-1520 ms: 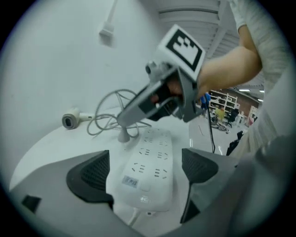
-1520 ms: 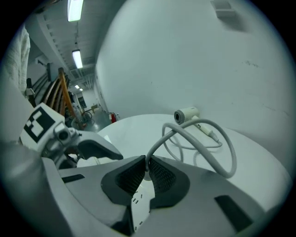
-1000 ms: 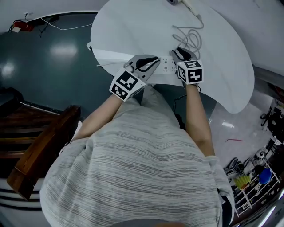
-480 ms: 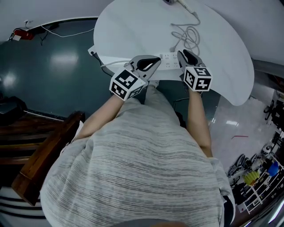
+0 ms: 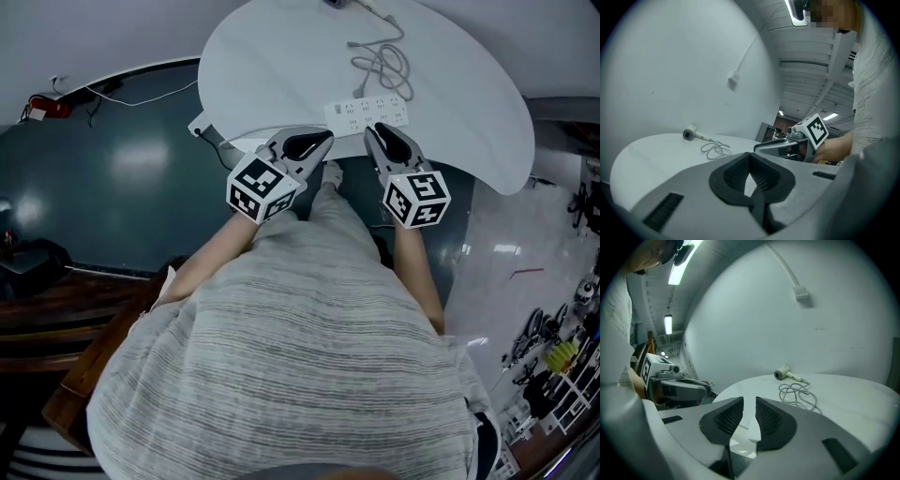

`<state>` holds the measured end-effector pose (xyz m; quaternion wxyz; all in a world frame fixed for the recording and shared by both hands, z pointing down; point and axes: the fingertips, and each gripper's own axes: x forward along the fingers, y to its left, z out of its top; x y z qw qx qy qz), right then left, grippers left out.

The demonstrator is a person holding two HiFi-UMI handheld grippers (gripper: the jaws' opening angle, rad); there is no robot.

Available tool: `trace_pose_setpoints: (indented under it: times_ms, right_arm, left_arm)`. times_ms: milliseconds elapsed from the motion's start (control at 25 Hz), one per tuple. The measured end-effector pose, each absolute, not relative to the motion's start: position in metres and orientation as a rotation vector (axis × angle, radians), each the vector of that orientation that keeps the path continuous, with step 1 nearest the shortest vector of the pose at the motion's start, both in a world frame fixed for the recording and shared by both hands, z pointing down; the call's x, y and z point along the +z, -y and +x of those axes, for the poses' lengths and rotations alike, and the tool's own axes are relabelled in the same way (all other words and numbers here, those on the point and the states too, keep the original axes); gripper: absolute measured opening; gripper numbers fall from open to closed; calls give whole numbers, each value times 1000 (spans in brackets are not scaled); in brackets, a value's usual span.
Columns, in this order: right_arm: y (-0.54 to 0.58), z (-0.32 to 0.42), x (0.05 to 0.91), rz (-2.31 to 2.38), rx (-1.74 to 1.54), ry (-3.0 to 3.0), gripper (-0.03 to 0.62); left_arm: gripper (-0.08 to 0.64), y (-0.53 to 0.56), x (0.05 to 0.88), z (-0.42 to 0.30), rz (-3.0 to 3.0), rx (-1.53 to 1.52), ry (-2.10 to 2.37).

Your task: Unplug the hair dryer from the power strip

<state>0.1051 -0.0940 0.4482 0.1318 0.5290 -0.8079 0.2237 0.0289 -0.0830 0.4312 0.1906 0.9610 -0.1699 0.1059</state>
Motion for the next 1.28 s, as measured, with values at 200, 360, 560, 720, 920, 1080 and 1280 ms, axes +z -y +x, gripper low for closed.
trace_pose_setpoints:
  times_ms: [200, 360, 560, 720, 920, 1080, 1280]
  right_arm:
    - [66, 78, 424, 1567, 593, 2412, 59]
    - [43, 57, 406, 1606, 524, 2465, 33]
    - [16, 40, 391, 1678, 473, 2470, 29]
    - [-5, 32, 387, 1731, 493, 2469, 29]
    - [-31, 24, 381, 1725, 485, 2485, 28]
    - [-43, 25, 382, 1694, 450, 2458, 25]
    - [-54, 33, 381, 1698, 450, 2443, 25]
  left_arm:
    - [6, 65, 414, 16, 2727, 274, 443]
    - [6, 51, 397, 0, 2752, 229, 429]
    - [5, 35, 383, -27, 2762, 177, 423]
    - [6, 23, 384, -38, 2755, 167, 397]
    - [6, 6, 382, -36, 2755, 154, 370]
    - [5, -6, 382, -28, 2748, 145, 356]
    - [6, -17, 383, -20, 2746, 149, 344]
